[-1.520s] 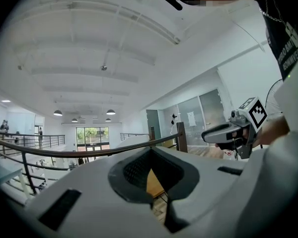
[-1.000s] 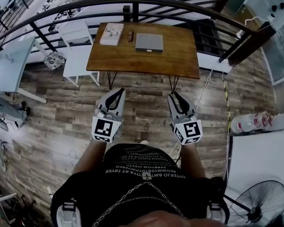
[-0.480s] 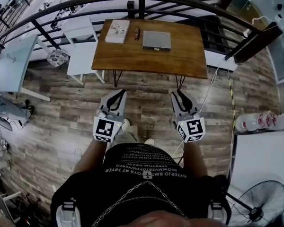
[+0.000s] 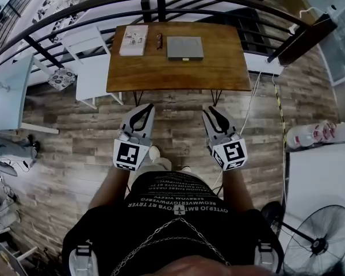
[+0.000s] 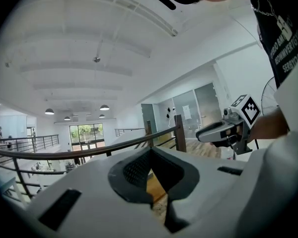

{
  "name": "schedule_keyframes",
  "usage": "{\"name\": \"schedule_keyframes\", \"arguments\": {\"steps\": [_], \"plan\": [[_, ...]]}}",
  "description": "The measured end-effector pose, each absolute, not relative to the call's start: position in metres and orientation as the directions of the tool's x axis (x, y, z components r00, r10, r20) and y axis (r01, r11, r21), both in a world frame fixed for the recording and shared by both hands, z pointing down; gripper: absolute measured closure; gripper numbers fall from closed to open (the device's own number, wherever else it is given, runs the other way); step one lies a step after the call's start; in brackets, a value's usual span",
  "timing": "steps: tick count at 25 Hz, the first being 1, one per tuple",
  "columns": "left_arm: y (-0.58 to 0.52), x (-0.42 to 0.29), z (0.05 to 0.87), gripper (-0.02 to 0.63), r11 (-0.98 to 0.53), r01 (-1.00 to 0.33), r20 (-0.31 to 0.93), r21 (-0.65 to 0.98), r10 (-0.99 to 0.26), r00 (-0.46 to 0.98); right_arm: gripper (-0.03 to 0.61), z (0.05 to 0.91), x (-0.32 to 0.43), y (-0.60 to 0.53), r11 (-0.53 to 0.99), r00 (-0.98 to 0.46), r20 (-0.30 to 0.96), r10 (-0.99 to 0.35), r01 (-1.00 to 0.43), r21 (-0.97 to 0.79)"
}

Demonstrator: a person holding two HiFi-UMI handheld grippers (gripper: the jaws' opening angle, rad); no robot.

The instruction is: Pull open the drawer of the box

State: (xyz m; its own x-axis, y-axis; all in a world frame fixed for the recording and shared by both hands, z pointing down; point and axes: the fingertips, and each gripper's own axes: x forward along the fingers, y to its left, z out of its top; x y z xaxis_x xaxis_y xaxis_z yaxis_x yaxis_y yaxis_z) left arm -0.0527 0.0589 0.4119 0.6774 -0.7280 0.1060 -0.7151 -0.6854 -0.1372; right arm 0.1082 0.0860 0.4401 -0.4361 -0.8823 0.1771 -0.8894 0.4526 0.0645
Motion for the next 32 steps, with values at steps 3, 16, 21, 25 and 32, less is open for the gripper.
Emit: {"name": "schedule_keyframes", "arguments": {"steps": [3,16,21,25,32], "plan": [[0.044,-0.061,0.42,0.615,-0.686,-0.717,0.121,-0.12,-0.727,0.676,0.506,0.44,0.101,0.07,0.444,-0.427,0.175,-0.887,-0.894,0.067],[-0.022,-0.091,0.423,0.615,-0.692,-0.714,0.121,-0.105,-0.722,0.682,0.506,0.442,0.071,0.006,0.431,-0.415,0.179,-0.892,-0.9,0.061],[-0.039,-0.101,0.415,0.614,-0.705,-0.702,0.103,-0.104,-0.709,0.697,0.506,0.434,0.061,-0.011,0.41,-0.393,0.172,-0.903,-0.909,0.074],[-0.049,-0.111,0.412,0.614,-0.72,-0.685,0.09,-0.112,-0.694,0.715,0.506,0.43,0.048,-0.02,0.396,-0.379,0.167,-0.91,-0.915,0.083],[-0.062,-0.134,0.411,0.615,-0.756,-0.647,0.079,-0.103,-0.654,0.752,0.508,0.425,0.025,-0.026,0.353,-0.338,0.155,-0.928,-0.933,0.076]]}}
